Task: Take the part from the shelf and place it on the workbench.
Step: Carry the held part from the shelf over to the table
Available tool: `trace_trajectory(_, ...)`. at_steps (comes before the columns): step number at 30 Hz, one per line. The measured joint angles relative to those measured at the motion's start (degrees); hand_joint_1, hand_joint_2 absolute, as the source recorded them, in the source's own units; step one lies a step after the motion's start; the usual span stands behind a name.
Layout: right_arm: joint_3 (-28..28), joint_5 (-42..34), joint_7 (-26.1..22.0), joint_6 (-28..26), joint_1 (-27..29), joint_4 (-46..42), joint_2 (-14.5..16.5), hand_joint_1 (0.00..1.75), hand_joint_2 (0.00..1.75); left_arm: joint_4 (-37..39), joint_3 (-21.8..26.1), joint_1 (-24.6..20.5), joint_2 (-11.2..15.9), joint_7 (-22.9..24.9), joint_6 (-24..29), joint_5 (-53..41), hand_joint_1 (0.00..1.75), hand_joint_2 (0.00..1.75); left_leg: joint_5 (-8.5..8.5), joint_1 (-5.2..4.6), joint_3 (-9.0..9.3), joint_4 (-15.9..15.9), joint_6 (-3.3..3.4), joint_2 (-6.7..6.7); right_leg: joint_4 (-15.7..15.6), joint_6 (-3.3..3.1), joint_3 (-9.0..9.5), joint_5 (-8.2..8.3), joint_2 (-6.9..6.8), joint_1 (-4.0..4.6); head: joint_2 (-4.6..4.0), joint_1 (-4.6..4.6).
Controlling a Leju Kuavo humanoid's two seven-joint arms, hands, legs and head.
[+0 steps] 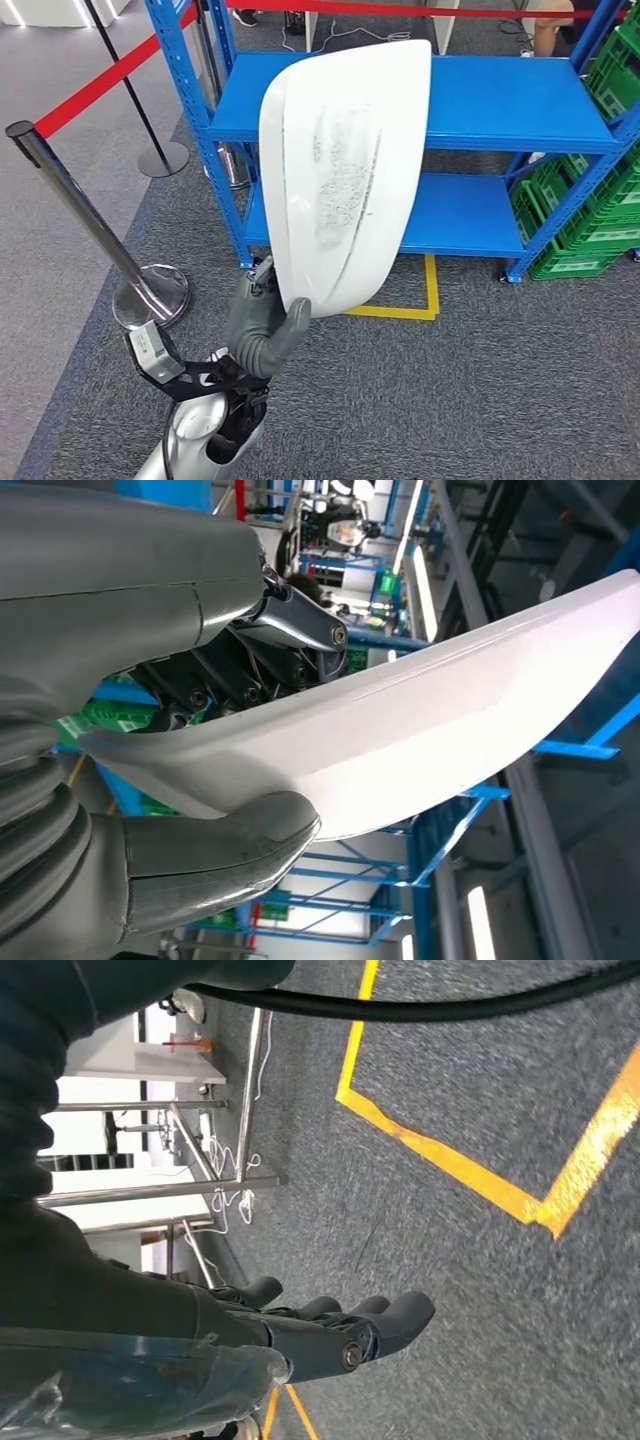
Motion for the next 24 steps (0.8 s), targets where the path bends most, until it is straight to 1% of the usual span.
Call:
trace_trajectory(1, 0.1, 0.0, -0.1, 0.0, 0.1, 0.0, 0.0, 0.00, 1.75, 0.0, 0.0, 0.1, 0.0, -0.2, 0.1, 0.0, 1.75, 1.75, 0.58, 0.22, -0.29, -0.2, 0.15, 0.03, 2.0, 0.36, -0.85, -1.58, 0.09, -0.06, 0.00, 0.18)
trace_trajectory(2, 0.1, 0.0, -0.1, 0.1, 0.2, 0.0, 0.0, 0.00, 1.75, 0.0, 0.1, 0.1, 0.0, -0.4, 0.1, 0.0, 1.75, 1.75, 1.02, 0.34, -0.61, -0.2, 0.28, 0.07, 5.4, 0.75, -2.04, -3.89, 0.17, -0.25, 0.00, 0.31)
trace_trajectory(3, 0.2, 0.0, -0.1, 0.2, 0.2, 0.0, 0.0, 0.00, 1.75, 0.0, 0.1, 0.2, 0.0, -0.5, 0.2, 0.0, 1.75, 1.75, 1.40, 0.39, -0.99, -0.2, 0.35, 0.11, 9.6, 1.13, -3.31, -6.33, 0.17, -0.46, 0.00, 0.45)
trace_trajectory(4, 0.2, -0.1, -0.1, 0.3, 0.2, 0.0, 0.0, 0.00, 1.75, 0.0, 0.2, 0.3, 0.0, -0.6, 0.2, 0.0, 1.75, 1.75, 1.76, 0.44, -1.34, -0.2, 0.28, 0.15, 13.5, 1.50, -4.32, -8.22, 0.14, -0.70, 0.00, 0.48)
trace_trajectory(5, 0.2, -0.2, -0.1, 0.4, 0.2, 0.0, 0.0, 0.00, 1.75, 0.0, 0.2, 0.3, 0.0, -0.6, 0.2, 0.0, 1.75, 1.75, 2.09, 0.54, -1.68, -0.2, 0.14, 0.19, 15.7, 1.84, -4.51, -9.21, 0.12, -0.93, 0.00, 0.47)
trace_trajectory(6, 0.2, -0.5, -0.1, 0.6, 0.2, 0.0, 0.0, 0.00, 1.75, 0.0, 0.3, 0.4, 0.0, -0.6, 0.2, 0.0, 1.75, 1.75, 2.37, 0.69, -1.99, -0.2, -0.08, 0.19, 15.6, 2.16, -3.55, -9.19, 0.10, -1.15, 0.00, 0.48)
trace_trajectory(7, 0.2, -0.9, 0.1, 0.9, 0.2, 0.0, -0.1, 0.00, 1.75, 0.0, 0.3, 0.4, 0.0, -0.6, 0.2, 0.0, 1.75, 1.75, 2.60, 0.93, -2.28, 0.0, -0.33, 0.15, 13.1, 2.51, -1.39, -8.32, 0.07, -1.40, 0.00, 0.48)
trace_trajectory(8, 0.1, -1.4, 0.3, 1.3, 0.1, 0.0, -0.1, 0.00, 1.75, 0.0, 0.4, 0.5, 0.0, -0.6, 0.3, 0.0, 1.75, 1.75, 2.72, 1.15, -2.57, 0.2, -0.68, 0.10, 8.9, 2.97, 1.62, -7.09, 0.05, -1.72, 0.00, 0.49)
trace_trajectory(9, 0.1, -2.0, 0.6, 1.7, 0.0, 0.0, 0.0, 0.00, 1.75, 0.0, 0.4, 0.5, 0.0, -0.6, 0.3, 0.0, 1.75, 1.75, 2.74, 1.23, -2.99, 0.7, -1.07, 0.04, 4.9, 3.35, 4.36, -6.30, 0.23, -1.93, 0.00, 0.66)
trace_trajectory(10, 0.0, -2.5, 0.8, 2.0, 0.0, 0.0, 0.1, 0.00, 1.75, 0.0, 0.4, 0.5, 0.0, -0.6, 0.3, 0.0, 1.75, 1.75, 2.74, 1.22, -3.40, 1.2, -1.41, -0.01, 1.9, 3.30, 6.24, -5.81, 0.48, -2.14, 0.00, 0.77)
trace_trajectory(11, -0.1, -2.8, 0.9, 2.2, -0.1, 0.0, 0.1, 0.00, 1.75, 0.0, 0.5, 0.5, 0.0, -0.6, 0.4, 0.0, 1.75, 1.75, 2.76, 1.13, -3.78, 1.6, -1.75, -0.04, 0.3, 3.03, 7.12, -5.71, 0.73, -2.23, 0.00, 0.75)
trace_trajectory(13, -0.2, -3.1, 0.9, 2.2, -0.1, 0.0, 0.2, 0.00, 1.75, 0.0, 0.6, 0.5, 0.0, -0.6, 0.6, -0.1, 1.75, 1.75, 2.93, 1.12, -4.23, 1.9, -2.20, -0.06, 0.4, 1.81, 6.77, -5.75, 1.06, -2.09, 0.00, 0.61)
trace_trajectory(14, -0.3, -3.2, 0.9, 2.0, -0.1, 0.0, 0.2, 0.00, 1.75, 0.0, 0.6, 0.5, 0.0, -0.6, 0.9, -0.2, 1.75, 1.75, 2.83, 1.21, -4.35, 2.1, -2.47, -0.06, 0.5, 1.34, 6.61, -5.65, 1.04, -2.04, 0.00, 0.52)
trace_trajectory(15, -0.4, -3.4, 0.9, 1.7, -0.1, 0.0, 0.2, 0.00, 1.75, 0.0, 0.7, 0.5, 0.0, -0.4, 1.5, -0.3, 1.75, 1.75, 2.26, 1.30, -4.65, 2.6, -2.76, -0.05, 0.5, 0.88, 6.51, -5.55, 1.02, -2.03, 0.00, 0.49)
trace_trajectory(16, -0.5, -3.5, 0.8, 1.3, -0.1, 0.0, 0.2, 0.00, 1.75, 0.0, 0.8, 0.5, 0.0, -0.2, 2.3, -0.3, 1.75, 1.75, 1.01, 1.38, -5.41, 4.3, -3.07, -0.04, 0.5, 0.46, 6.39, -5.42, 0.98, -2.06, 0.00, 0.42)
trace_trajectory(17, -0.7, -3.7, 0.6, 0.7, -0.1, 0.0, 0.2, 0.00, 1.75, 0.0, 0.9, 0.5, 0.0, 0.2, 3.3, -0.4, 1.75, 1.75, -0.78, 1.44, -6.69, 7.2, -3.37, -0.03, 0.5, 0.10, 6.24, -5.28, 0.92, -2.09, 0.00, 0.34)
trace_trajectory(19, -1.1, -4.1, -0.3, -0.5, -0.1, 0.0, 0.2, 0.00, 1.75, 0.0, 1.1, 0.8, 0.0, 0.8, 5.6, -0.8, 1.75, 1.75, -4.54, 1.52, -10.24, 14.9, -3.68, -0.01, 0.5, -0.30, 5.78, -5.06, 0.82, -2.04, 0.00, 0.24)
trace_trajectory(20, -1.2, -4.4, -0.9, -0.9, -0.1, 0.0, 0.2, 0.00, 1.75, 0.0, 1.3, 1.0, 0.1, 1.0, 6.7, -1.0, 1.75, 1.75, -5.39, 1.54, -11.49, 17.6, -3.68, -0.01, 0.5, -0.39, 5.56, -4.94, 0.78, -2.00, 0.00, 0.24)
trace_trajectory(21, -1.4, -4.7, -1.6, -1.2, -0.1, 0.0, 0.2, 0.00, 1.75, 0.0, 1.4, 1.3, 0.1, 1.1, 7.7, -1.4, 1.75, 1.75, -5.18, 1.55, -11.84, 18.4, -3.59, -0.02, 0.5, -0.41, 5.39, -4.82, 0.76, -1.96, 0.00, 0.24)
trace_trajectory(22, -1.5, -4.8, -2.4, -1.4, 0.0, 0.0, 0.2, 0.00, 1.75, 0.0, 1.5, 1.4, 0.1, 1.0, 8.6, -1.8, 1.75, 1.75, -3.93, 1.54, -11.09, 17.1, -3.41, -0.02, 0.5, -0.35, 5.28, -4.71, 0.77, -1.92, 0.00, 0.24)
trace_trajectory(23, -1.5, -4.9, -3.2, -1.3, 0.0, 0.0, 0.2, 0.00, 1.75, 0.0, 1.7, 1.5, 0.1, 0.8, 9.5, -2.2, 1.75, 1.75, -1.99, 1.53, -9.37, 14.0, -3.16, -0.02, 0.5, -0.24, 5.24, -4.61, 0.78, -1.90, 0.00, 0.24)
trace_trajectory(24, -1.5, -4.8, -4.2, -1.2, 0.0, 0.0, 0.2, 0.00, 1.75, 0.0, 1.7, 1.6, 0.1, 0.5, 10.3, -2.7, 1.75, 1.75, -0.17, 1.51, -7.26, 10.1, -2.90, -0.02, 0.5, -0.08, 5.18, -4.50, 0.80, -1.86, 0.00, 0.24)
